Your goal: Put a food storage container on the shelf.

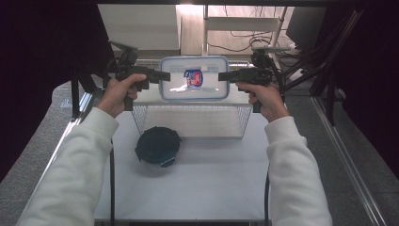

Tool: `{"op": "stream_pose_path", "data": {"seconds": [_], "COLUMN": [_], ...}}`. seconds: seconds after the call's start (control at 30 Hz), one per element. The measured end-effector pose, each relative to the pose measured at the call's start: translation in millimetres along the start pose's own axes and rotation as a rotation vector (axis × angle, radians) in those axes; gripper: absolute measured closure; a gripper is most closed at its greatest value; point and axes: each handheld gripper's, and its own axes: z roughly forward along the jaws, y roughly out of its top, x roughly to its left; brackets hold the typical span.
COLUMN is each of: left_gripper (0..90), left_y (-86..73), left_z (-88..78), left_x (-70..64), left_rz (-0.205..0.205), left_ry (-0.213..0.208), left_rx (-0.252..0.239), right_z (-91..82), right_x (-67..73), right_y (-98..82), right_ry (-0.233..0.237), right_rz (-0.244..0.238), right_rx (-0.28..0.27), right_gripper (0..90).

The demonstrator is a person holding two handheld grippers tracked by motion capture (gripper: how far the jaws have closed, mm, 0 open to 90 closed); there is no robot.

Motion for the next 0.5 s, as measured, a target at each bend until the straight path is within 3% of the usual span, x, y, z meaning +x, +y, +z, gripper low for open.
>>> {"op": "stream_pose_path", "data": {"seconds": [0.23,0.5], "left_gripper": [45.8,45.5], "left_y": [5.1,12.6], "left_z": [4.4,12.1], "left_x": [11.4,24.4], "left_rz": [-0.033,-0.126], "left_ry": [0.007,-0.009], "left_rx": [-0.004,-0.019], "right_z": [13.7,24.5], "right_x": [-11.7,-20.6], "right_y": [0.1,7.2], "right_ry": [0.003,-0.010], "right_rz": [0.044,0.130], "right_rx": [0.007,-0.005], "right_gripper": [47.8,44.3]}}
